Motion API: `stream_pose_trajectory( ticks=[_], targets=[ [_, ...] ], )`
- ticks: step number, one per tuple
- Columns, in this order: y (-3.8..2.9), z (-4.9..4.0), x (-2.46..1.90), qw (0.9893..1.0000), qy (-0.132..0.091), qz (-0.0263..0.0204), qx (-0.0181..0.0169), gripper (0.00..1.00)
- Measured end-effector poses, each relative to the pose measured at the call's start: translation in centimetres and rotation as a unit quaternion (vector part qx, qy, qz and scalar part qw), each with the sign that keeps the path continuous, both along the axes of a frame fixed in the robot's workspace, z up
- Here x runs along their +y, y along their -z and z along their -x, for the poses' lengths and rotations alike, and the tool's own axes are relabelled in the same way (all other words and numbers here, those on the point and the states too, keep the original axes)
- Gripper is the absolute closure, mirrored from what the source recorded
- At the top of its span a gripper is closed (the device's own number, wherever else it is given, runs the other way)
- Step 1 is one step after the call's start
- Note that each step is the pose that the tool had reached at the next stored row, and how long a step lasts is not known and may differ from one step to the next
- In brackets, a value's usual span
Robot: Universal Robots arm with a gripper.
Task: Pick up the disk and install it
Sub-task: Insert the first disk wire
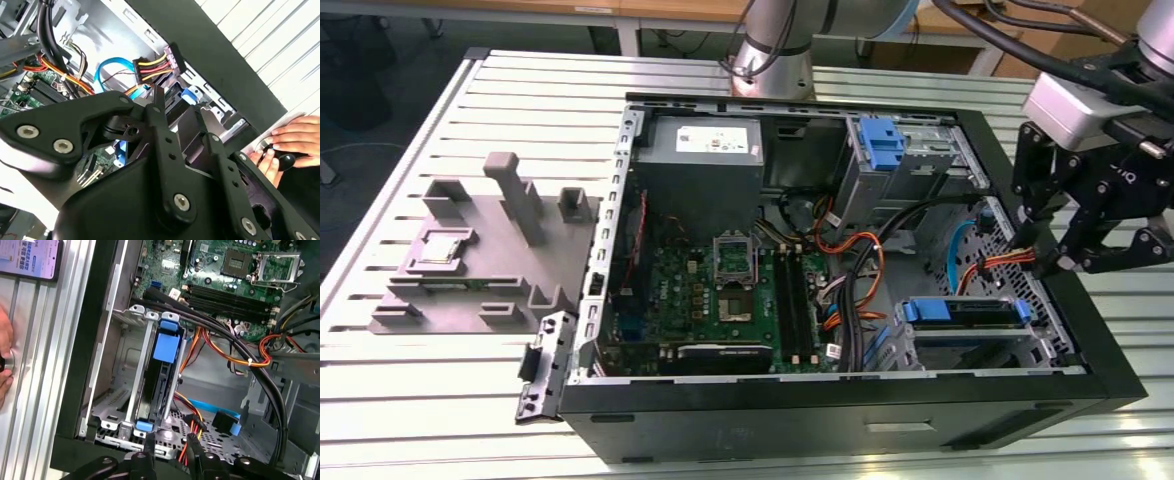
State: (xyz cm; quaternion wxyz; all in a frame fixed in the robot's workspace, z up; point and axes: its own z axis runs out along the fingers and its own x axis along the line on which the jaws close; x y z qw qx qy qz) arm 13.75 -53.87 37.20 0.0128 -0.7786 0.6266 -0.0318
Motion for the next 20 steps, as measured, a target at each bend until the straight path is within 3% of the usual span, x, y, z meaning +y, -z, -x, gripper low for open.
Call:
stream_pose_trajectory(
  ticks=[4,9,10,13,14,20],
  targets=[
    [0.01,-0.03,0.00,0.9998,-0.022,0.0000,0.0000,0.62],
    [0.07,-0.04,0.00,0.9979,-0.065,0.0003,-0.0004,0.62],
    [0.09,-0.03,0.00,0.9976,-0.068,0.0016,-0.0023,0.62],
    [0.17,-0.03,0.01,0.9973,-0.072,0.0066,-0.0137,0.62],
    [0.21,-0.03,0.01,0.9970,-0.076,0.0073,-0.0154,0.62],
    [0.38,-0.03,0.02,0.9928,-0.118,0.0097,-0.0189,0.62]
  ],
)
